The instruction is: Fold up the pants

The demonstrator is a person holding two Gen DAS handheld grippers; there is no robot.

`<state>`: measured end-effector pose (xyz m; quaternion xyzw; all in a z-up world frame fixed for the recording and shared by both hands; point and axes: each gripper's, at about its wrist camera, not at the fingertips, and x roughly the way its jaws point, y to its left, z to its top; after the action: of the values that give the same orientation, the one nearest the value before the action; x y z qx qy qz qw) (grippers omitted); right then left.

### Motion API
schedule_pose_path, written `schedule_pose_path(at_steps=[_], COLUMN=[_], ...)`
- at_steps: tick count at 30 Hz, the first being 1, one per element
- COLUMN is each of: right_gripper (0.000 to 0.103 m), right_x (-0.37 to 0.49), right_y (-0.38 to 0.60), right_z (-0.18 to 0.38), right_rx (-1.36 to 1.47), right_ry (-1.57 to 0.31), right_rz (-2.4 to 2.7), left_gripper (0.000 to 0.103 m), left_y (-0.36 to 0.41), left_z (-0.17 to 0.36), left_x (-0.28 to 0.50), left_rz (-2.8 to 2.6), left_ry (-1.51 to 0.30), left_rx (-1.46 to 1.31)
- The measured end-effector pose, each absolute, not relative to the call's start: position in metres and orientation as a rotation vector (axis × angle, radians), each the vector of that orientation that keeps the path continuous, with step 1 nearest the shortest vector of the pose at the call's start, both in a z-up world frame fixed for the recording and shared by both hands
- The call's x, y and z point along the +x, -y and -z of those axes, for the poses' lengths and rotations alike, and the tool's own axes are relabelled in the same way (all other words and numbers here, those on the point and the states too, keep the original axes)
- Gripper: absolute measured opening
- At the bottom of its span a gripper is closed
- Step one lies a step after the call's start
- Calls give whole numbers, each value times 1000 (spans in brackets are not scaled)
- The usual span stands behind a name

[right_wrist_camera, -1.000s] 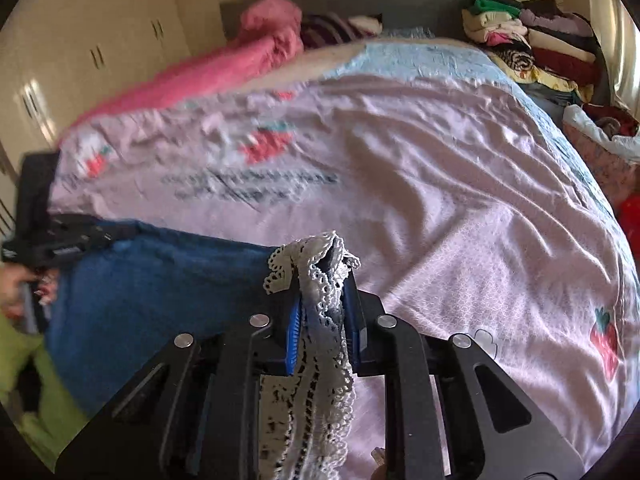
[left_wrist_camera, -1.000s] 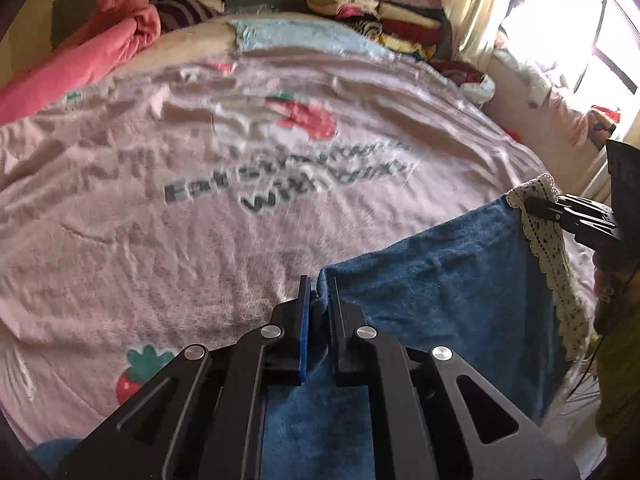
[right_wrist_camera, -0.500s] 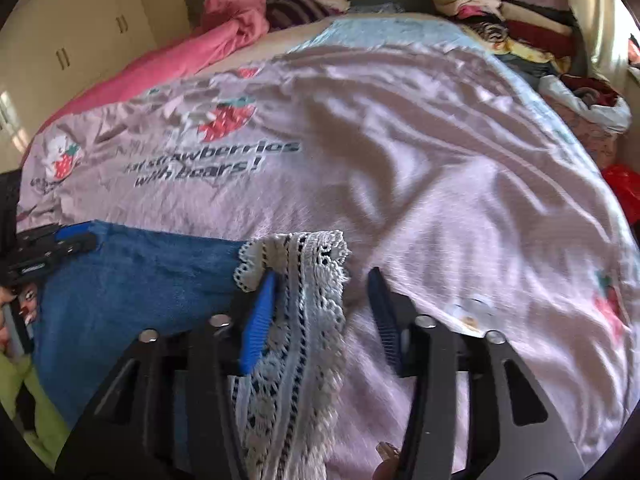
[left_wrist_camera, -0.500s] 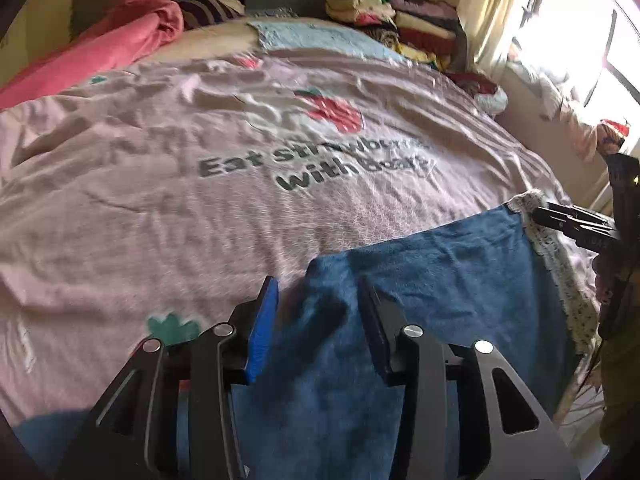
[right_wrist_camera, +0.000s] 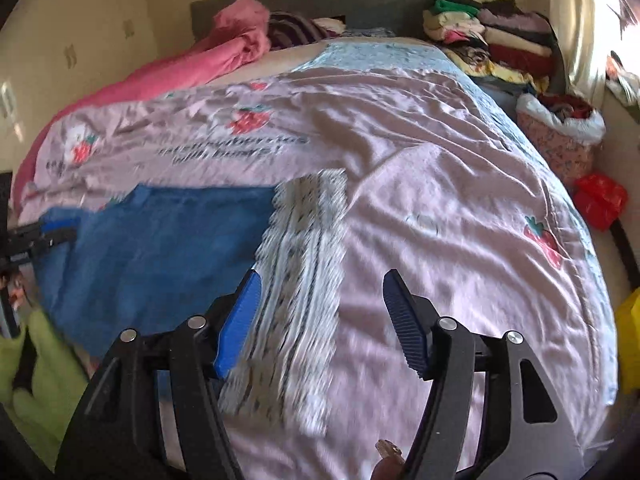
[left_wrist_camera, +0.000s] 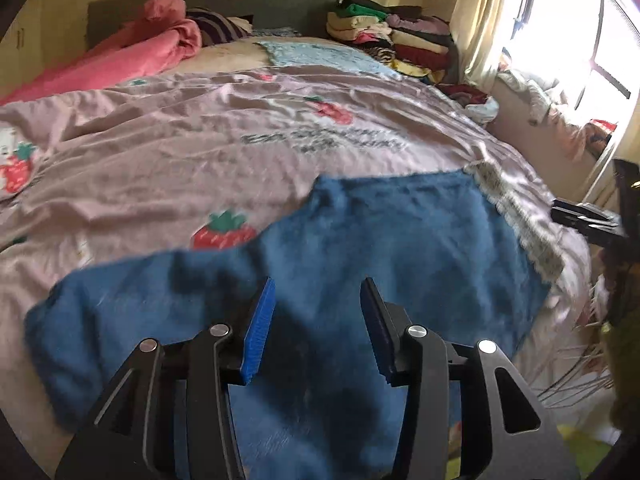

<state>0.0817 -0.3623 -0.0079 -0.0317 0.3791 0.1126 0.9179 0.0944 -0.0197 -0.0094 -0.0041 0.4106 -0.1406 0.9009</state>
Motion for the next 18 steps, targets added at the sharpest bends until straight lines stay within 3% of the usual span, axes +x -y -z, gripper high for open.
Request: schedule_pose_path(at_steps=[8,9,10,11,18], right_gripper=[56,56,57,57,61], right_x=[65,66,65,66,74], right_y=[305,296,289,283,292], right_z=[25,27,30,32,48], right_rx=[-130,-137,-144,-148,-143], right_ry=[-806,-811,-820,-828,-934], right_rz=[-373,-386,-397,-402,-303], left_gripper=[45,55,77,79,79], left_y=[-21,-24,-27,-28,-37], left_z=[28,31,32,33,40], left_x=[87,87,87,86,81], left_rz=[146,137,130,125,130], left_ry=[-916,-923,-921,-919,-919], left_rx=[-73,-78,-79,-76,-76])
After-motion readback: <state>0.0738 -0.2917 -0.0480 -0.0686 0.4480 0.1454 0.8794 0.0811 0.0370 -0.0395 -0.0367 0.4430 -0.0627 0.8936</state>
